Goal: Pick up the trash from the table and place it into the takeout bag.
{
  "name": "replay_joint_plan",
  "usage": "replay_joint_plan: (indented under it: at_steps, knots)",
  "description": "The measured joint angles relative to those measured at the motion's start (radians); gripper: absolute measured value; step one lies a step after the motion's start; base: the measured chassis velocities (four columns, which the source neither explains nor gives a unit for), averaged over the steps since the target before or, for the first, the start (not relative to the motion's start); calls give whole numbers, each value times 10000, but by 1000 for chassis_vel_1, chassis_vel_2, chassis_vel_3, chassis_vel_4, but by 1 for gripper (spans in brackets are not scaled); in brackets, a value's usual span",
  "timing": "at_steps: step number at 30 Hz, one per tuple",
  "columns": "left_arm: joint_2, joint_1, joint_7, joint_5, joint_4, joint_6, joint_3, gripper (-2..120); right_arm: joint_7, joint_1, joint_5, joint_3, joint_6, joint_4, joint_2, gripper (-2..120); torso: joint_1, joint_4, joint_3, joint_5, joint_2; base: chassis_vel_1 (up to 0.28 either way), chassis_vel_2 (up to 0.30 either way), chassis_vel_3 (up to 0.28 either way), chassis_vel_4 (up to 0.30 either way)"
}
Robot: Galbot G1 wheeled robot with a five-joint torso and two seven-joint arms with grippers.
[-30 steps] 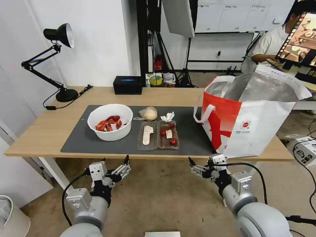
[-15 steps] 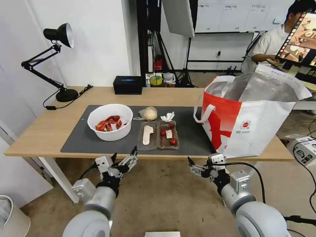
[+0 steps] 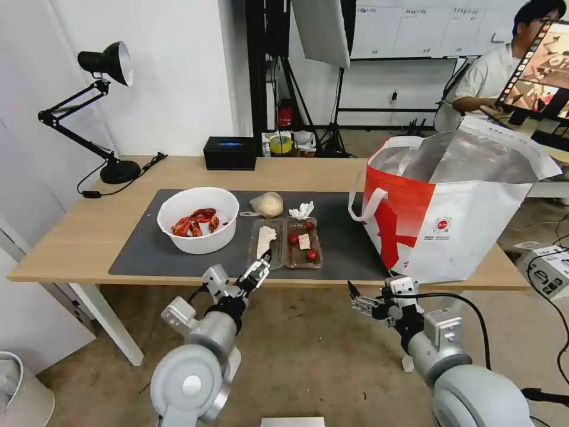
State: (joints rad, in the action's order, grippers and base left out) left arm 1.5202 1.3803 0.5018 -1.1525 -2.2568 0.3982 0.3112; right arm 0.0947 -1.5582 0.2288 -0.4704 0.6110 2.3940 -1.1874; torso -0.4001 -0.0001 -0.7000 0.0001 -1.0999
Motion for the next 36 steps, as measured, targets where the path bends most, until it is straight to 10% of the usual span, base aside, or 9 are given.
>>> replay_joint_plan:
  at_steps: [7, 36]
  knots:
    - [26, -289, 1218, -885, 114, 41, -206, 100, 14, -233, -160, -90, -38, 18, -108, 100, 1, 0, 0, 0, 0, 0, 0, 0, 0]
    - [257, -1663, 2141, -1096, 1095, -416, -991, 100, 19, -504, -442, -72, -69, -9, -539, 100, 0, 1, 0, 0, 0, 0, 0, 0, 0]
